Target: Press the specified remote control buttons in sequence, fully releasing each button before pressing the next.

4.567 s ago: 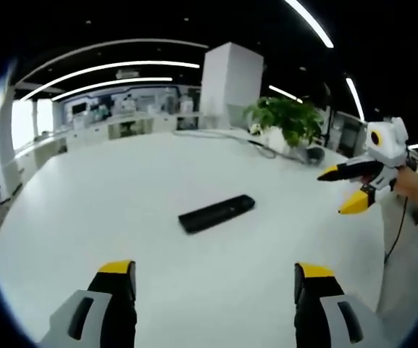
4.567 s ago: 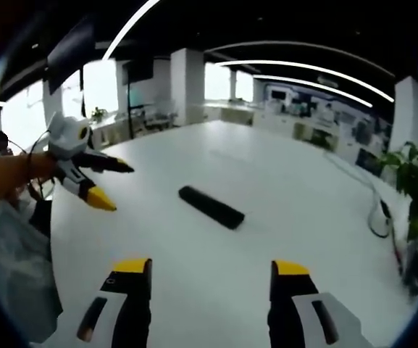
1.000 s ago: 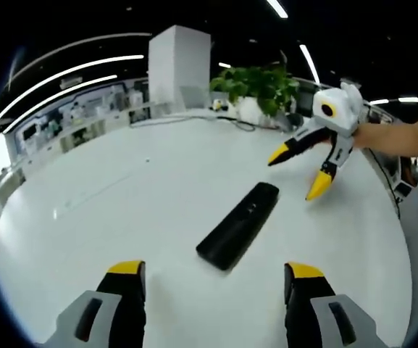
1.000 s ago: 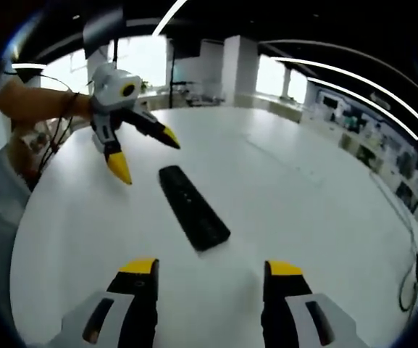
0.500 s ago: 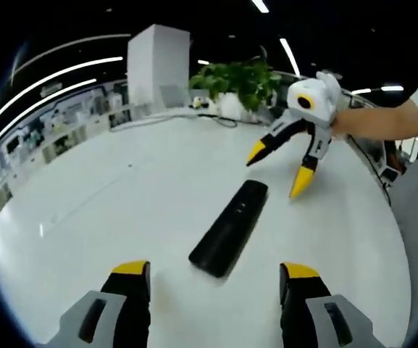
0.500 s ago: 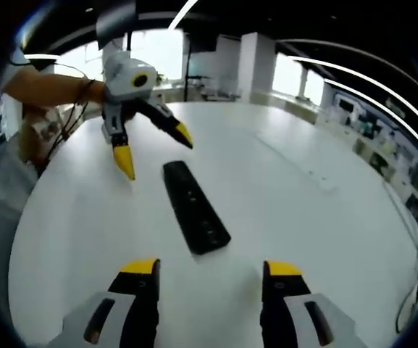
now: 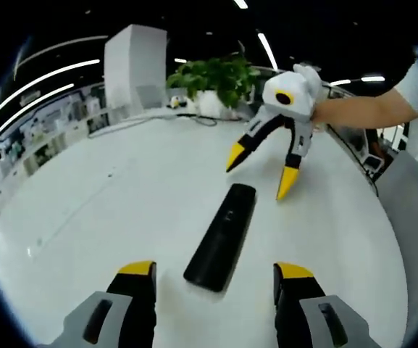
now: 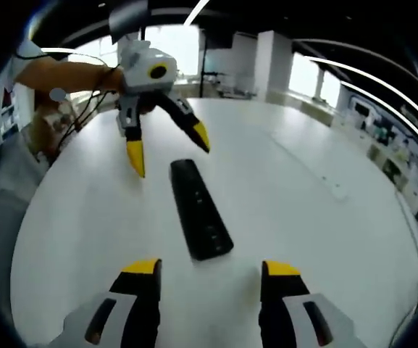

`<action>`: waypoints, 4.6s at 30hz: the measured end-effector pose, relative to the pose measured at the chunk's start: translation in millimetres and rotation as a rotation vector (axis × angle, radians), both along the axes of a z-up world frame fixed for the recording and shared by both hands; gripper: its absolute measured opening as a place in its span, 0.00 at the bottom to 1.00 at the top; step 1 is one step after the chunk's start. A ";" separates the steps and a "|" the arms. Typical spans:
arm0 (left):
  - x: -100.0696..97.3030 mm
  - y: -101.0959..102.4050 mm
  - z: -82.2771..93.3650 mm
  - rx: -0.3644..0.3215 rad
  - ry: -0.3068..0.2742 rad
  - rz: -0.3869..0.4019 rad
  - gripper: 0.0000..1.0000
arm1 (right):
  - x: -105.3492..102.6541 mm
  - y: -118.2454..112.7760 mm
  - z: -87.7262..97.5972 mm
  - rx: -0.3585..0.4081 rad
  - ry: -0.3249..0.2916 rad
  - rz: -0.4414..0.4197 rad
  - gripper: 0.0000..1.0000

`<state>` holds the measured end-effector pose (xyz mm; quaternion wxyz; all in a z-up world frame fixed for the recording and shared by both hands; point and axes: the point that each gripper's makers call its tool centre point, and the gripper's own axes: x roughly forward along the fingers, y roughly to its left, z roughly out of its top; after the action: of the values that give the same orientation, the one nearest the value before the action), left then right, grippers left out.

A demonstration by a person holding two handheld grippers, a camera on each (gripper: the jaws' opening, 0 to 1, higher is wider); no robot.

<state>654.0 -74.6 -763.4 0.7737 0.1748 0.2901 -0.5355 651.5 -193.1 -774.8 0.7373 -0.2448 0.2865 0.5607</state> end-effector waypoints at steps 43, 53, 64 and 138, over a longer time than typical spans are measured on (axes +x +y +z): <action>1.2 -5.6 -13.2 0.116 0.011 -0.127 0.37 | 0.0 25.5 -6.7 -0.107 0.011 0.198 0.36; 1.4 -5.4 -13.7 0.134 0.005 -0.147 0.35 | 3.9 26.6 -7.0 -0.138 -0.001 0.227 0.22; 2.0 -6.5 -14.3 0.181 -0.032 -0.183 0.26 | 3.8 27.2 -7.4 -0.159 -0.011 0.239 0.21; -135.9 -13.3 -14.9 0.242 0.002 -0.206 0.24 | -130.3 19.6 -3.2 -0.180 -0.048 0.277 0.19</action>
<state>518.0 -88.0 -778.3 0.6878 0.2951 0.3337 -0.5731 521.2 -173.5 -778.0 0.6348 -0.3605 0.2813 0.6228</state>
